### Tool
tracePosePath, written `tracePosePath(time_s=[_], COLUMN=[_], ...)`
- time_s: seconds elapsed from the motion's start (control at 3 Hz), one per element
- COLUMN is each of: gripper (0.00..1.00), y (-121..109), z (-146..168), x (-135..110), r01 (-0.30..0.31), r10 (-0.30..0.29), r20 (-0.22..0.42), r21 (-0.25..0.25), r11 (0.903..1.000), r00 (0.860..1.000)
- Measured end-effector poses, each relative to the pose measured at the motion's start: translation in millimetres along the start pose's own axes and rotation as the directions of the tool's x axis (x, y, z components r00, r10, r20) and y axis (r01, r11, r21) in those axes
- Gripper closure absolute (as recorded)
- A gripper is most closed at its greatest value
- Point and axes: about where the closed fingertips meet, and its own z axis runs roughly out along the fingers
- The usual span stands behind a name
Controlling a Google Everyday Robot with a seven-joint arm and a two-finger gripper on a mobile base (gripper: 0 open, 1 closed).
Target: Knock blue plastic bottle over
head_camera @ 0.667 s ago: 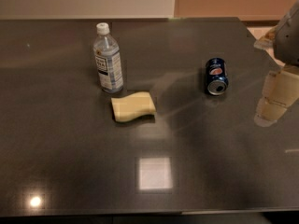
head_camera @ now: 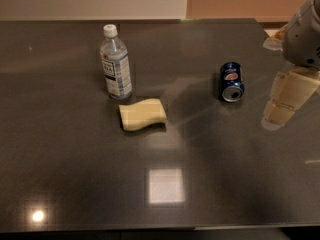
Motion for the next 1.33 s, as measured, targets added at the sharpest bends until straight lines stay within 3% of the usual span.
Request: tracePosePath(time_s=[1.33], gripper=[0.00], y=[-13], z=[55], x=[-90], r01=[0.091], r10=[-0.079], r20=[0.185], r21=[-0.054], r11=[0.9944], r00=[0.980])
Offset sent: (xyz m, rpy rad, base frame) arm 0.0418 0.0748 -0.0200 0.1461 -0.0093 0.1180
